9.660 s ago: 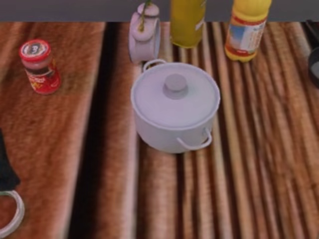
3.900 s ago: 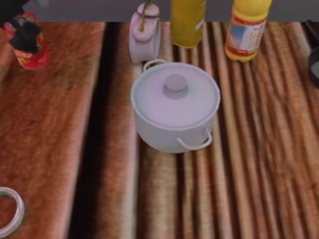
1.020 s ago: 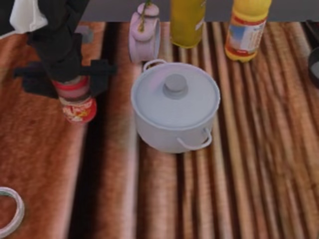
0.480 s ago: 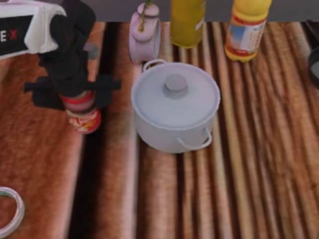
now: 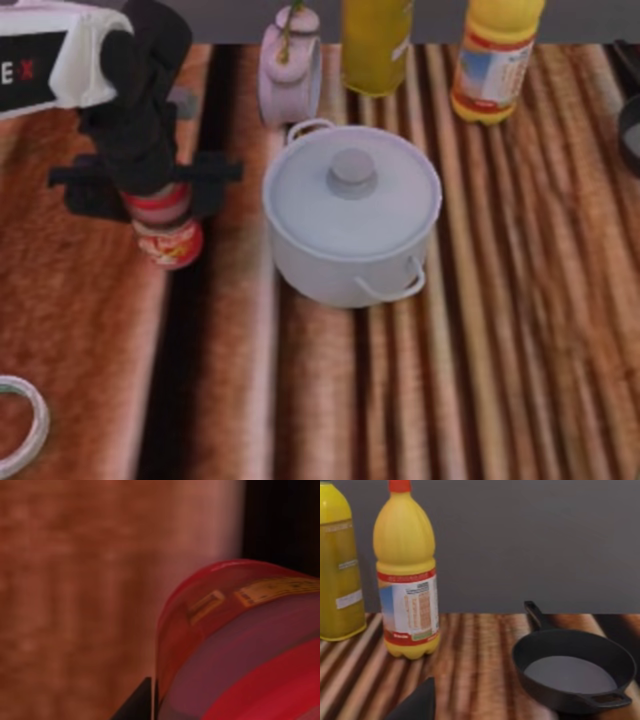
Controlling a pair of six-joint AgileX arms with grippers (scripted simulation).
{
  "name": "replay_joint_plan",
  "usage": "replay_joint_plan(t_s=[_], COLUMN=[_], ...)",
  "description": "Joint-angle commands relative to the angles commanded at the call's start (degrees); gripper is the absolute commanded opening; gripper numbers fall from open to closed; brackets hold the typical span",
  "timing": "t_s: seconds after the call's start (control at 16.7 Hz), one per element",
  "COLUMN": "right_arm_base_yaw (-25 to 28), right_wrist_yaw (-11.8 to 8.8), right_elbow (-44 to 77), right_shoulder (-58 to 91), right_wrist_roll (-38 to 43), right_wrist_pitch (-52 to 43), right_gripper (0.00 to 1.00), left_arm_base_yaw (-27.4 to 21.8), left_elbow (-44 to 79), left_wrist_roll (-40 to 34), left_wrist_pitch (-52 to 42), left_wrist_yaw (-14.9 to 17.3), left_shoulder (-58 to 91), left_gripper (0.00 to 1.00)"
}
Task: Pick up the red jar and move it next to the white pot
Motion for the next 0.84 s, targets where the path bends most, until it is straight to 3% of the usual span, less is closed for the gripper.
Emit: replay_joint_plan(t_s=[0.48, 0.84], right_arm_base_yaw=[0.0, 0.0], right_wrist_yaw=[0.0, 0.0], right_elbow=[0.0, 0.0], right_shoulder=[0.0, 0.0], right_wrist_roll=[0.0, 0.0], right_wrist_pitch=[0.0, 0.0], right_gripper=[1.00, 1.00], left_arm_base_yaw=[0.0, 0.0], left_elbow=[0.0, 0.0], left_wrist_roll=[0.0, 0.0], left_wrist_pitch=[0.0, 0.0], left_wrist_yaw=[0.0, 0.0], left_shoulder=[0.0, 0.0], left_gripper=[0.98, 1.00])
